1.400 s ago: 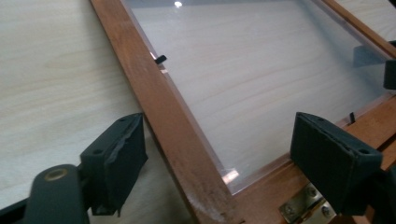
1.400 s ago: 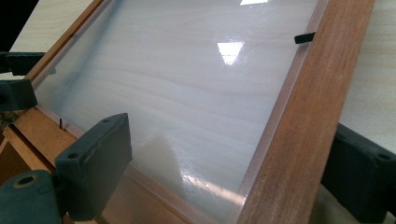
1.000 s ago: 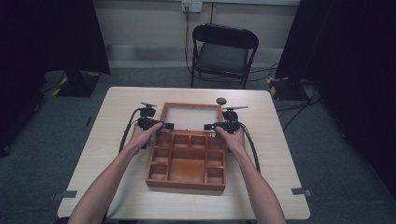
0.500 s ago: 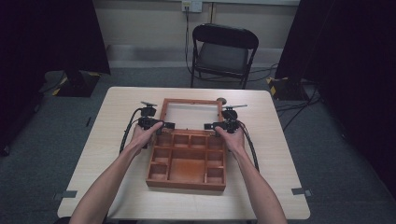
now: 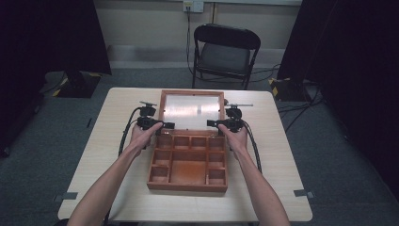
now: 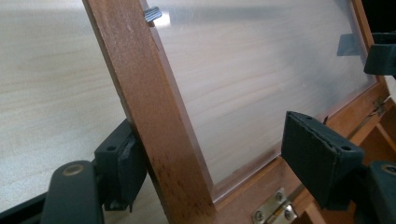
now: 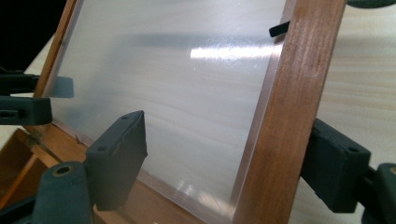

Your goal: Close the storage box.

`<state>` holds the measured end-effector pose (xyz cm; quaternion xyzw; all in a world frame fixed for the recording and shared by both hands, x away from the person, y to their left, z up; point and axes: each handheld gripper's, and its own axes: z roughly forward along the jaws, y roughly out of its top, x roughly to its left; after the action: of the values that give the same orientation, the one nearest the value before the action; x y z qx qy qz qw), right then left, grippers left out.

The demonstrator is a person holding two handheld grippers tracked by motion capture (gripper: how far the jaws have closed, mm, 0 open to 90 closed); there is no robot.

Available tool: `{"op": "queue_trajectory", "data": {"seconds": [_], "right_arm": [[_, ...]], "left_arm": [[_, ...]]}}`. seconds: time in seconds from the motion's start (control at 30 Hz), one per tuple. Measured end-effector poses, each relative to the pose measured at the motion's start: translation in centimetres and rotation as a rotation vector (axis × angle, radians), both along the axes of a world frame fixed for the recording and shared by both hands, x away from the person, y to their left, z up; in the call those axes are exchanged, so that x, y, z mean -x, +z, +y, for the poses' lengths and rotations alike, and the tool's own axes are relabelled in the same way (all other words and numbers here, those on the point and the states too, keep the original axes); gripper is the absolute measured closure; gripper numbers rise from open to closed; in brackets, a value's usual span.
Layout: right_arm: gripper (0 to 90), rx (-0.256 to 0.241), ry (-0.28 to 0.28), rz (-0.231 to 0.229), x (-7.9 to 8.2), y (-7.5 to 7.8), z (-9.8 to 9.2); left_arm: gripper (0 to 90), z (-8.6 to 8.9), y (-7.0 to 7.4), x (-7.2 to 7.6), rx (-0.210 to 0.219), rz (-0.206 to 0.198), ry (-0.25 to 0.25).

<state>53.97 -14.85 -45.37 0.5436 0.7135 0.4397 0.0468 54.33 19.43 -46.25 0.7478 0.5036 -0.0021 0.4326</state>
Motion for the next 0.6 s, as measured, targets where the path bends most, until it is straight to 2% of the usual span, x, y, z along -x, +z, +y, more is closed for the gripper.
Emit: {"op": "queue_trajectory", "data": {"seconds": [0.1, 0.13, 0.23, 0.4, 0.53, 0.6], "right_arm": [[22.8, -0.012, 0.006, -0.012, 0.2, 0.4, -0.2], [26.5, -0.01, 0.009, -0.028, 0.4, 0.9, -0.4], [30.1, -0.019, 0.009, -0.043, 0.7, 1.6, -0.6], [38.4, -0.035, 0.014, -0.052, 1.1, 2.3, -1.0], [40.2, -0.029, 0.016, -0.057, 1.3, 2.7, -1.1], [41.3, -0.021, 0.015, -0.067, 1.6, 3.1, -1.0]], "left_arm": [[25.3, 0.2, 0.6, 0.2, 0.006, -0.024, -0.007], [27.4, 0.4, 1.0, 0.4, 0.009, -0.034, -0.01], [29.4, 0.6, 1.6, 0.7, 0.013, -0.052, -0.007], [30.8, 0.8, 2.3, 1.1, 0.021, -0.067, -0.013], [34.4, 1.0, 2.6, 1.3, 0.021, -0.082, -0.014], [38.0, 1.1, 2.8, 1.7, 0.014, -0.106, -0.016]]}}
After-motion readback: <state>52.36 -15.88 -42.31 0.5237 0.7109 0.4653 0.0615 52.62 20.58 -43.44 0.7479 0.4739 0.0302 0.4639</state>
